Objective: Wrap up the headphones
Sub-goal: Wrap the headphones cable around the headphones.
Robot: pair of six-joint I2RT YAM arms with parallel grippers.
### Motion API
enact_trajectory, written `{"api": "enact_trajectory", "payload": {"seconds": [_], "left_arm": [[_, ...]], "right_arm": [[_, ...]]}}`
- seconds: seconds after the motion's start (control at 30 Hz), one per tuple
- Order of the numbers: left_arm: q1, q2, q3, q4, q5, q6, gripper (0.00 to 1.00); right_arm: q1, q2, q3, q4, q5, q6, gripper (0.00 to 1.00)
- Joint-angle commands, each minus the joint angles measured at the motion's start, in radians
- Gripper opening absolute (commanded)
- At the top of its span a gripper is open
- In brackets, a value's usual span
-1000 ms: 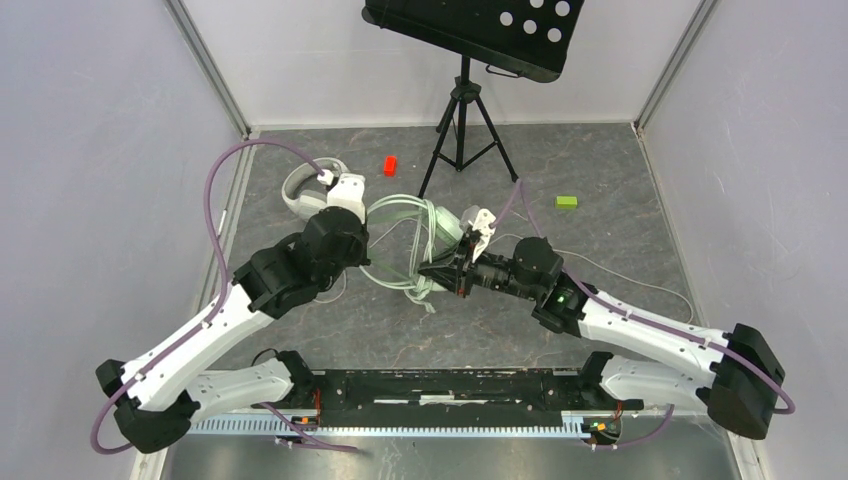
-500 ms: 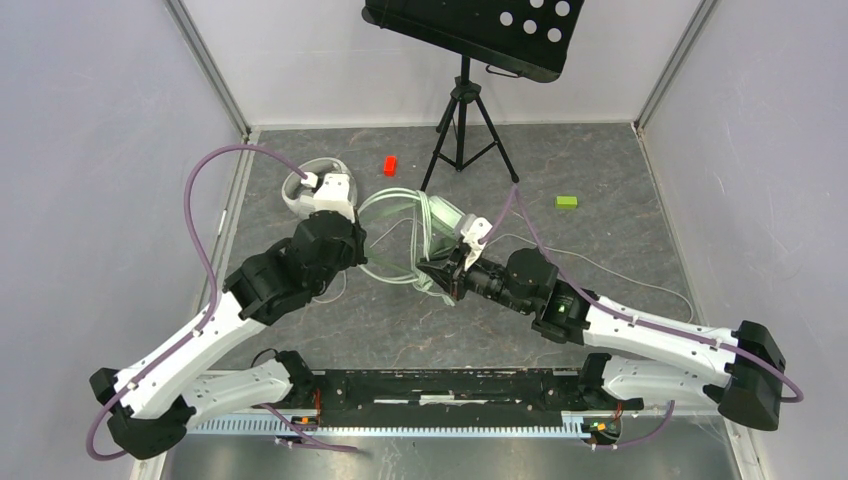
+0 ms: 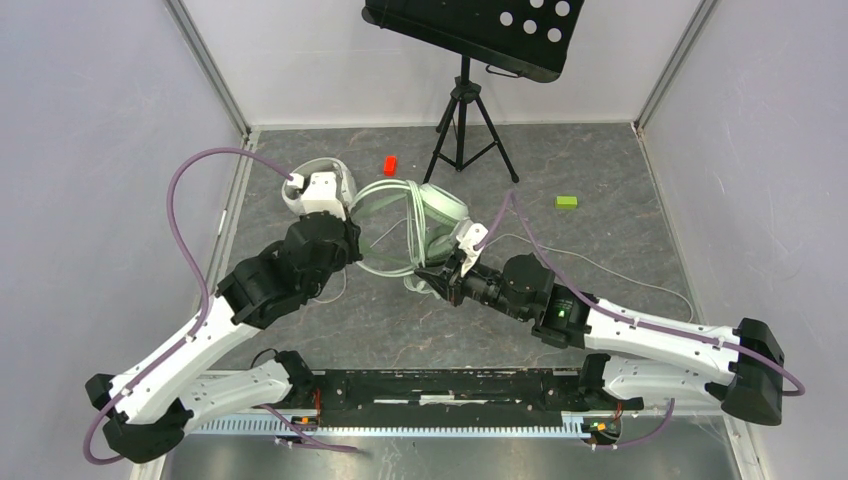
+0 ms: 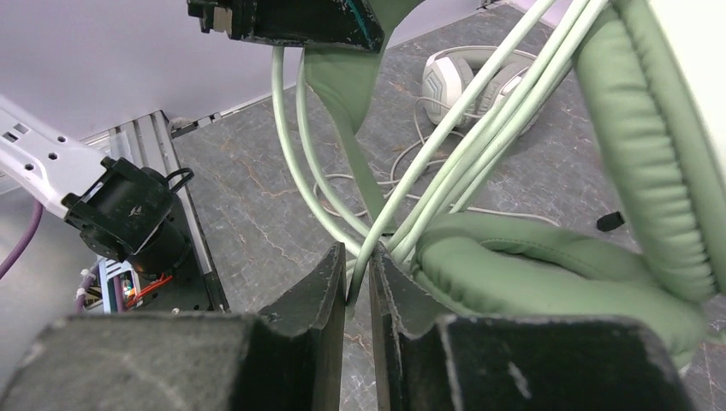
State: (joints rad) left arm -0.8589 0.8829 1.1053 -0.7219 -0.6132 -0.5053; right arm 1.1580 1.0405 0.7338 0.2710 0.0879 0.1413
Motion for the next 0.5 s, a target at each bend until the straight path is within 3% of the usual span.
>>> {"api": "enact_trajectory", "payload": {"seconds": [0.0, 0.47], "left_arm": [[0.006, -0.04, 0.047, 0.182, -0.051, -0.115, 0.03], [0.006, -0.04, 0.064, 0.173, -0.04, -0.122, 0.03]], "right_arm": [[0.023, -0.022, -0.015, 0.029, -0.006, -0.008, 0.23], [0.034, -0.045, -0.104, 0.1, 0.05, -0.023, 0.22]]}}
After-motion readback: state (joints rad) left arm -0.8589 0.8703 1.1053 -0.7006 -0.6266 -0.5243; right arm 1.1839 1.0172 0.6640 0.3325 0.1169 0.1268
